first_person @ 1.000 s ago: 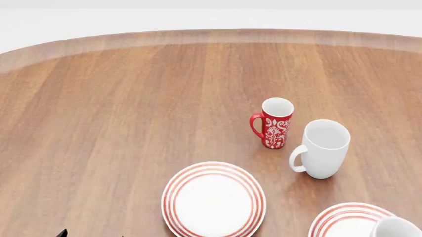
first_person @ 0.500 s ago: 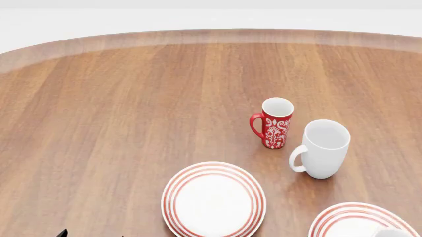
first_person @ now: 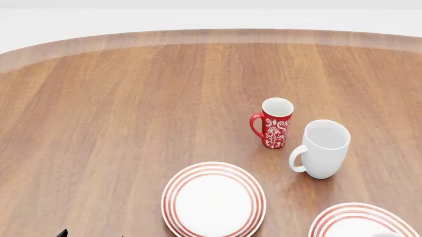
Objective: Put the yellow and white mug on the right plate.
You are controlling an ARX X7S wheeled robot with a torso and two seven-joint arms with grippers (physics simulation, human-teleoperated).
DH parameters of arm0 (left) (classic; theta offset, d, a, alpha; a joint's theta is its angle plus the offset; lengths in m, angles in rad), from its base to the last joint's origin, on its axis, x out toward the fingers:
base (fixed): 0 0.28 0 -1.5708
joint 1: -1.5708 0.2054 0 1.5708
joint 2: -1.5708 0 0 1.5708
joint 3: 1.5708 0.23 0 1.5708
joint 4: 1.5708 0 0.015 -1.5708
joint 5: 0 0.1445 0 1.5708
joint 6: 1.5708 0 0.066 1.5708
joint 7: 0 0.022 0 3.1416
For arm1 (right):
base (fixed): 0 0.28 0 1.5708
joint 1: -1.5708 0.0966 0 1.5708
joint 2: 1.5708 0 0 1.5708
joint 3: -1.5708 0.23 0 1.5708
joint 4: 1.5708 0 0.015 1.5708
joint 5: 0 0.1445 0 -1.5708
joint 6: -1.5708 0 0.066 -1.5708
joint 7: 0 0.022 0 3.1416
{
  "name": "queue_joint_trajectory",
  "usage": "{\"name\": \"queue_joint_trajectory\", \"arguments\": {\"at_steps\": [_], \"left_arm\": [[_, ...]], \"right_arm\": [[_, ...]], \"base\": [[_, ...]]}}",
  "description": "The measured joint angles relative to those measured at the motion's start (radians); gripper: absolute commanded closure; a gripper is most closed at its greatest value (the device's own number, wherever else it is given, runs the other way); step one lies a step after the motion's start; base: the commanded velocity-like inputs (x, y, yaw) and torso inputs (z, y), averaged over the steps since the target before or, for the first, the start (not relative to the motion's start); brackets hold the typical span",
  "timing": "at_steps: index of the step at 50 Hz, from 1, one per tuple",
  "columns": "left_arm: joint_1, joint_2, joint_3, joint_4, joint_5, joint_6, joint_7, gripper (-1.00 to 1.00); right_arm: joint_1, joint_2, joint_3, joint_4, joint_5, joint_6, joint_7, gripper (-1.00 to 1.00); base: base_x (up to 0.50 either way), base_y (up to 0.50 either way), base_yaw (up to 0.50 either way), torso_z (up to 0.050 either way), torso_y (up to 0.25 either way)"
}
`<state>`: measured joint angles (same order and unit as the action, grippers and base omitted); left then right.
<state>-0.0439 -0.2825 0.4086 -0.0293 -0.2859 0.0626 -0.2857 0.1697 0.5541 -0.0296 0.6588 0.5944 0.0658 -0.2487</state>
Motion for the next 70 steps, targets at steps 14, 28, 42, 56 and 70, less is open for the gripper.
{"name": "queue_joint_trajectory", "arguments": {"at_steps": [14,28,42,56,70], "left_arm": [[-0.001,-0.003,0.004,0.001,-0.002,0.002,-0.003,-1.00],[-0.001,-0.005,0.008,0.000,-0.004,0.010,-0.005,-1.00],[-0.002,-0.007,0.012,-0.001,-0.005,0.013,-0.007,-1.00],[-0.003,-0.009,0.016,0.001,-0.007,0.015,-0.011,-1.00],[-0.005,-0.011,0.018,0.001,-0.009,0.017,-0.015,-1.00]], "right_arm": [[-0.050,0.007,0.008,-0.080,0.006,-0.010,0.015,-1.00],[-0.140,0.021,0.017,-0.213,0.016,-0.016,0.041,-1.00],[-0.252,0.040,0.069,-0.351,0.054,-0.045,0.071,-1.00],[-0.367,0.053,0.139,-0.459,0.102,-0.097,0.074,-1.00],[-0.482,0.068,0.178,-0.573,0.115,-0.155,0.047,-1.00]], "base": [[0.00,0.00,0.00,0.000,0.000],[0.00,0.00,0.00,0.000,0.000],[0.00,0.00,0.00,0.000,0.000],[0.00,0.00,0.00,0.000,0.000],[0.00,0.00,0.00,0.000,0.000]]}}
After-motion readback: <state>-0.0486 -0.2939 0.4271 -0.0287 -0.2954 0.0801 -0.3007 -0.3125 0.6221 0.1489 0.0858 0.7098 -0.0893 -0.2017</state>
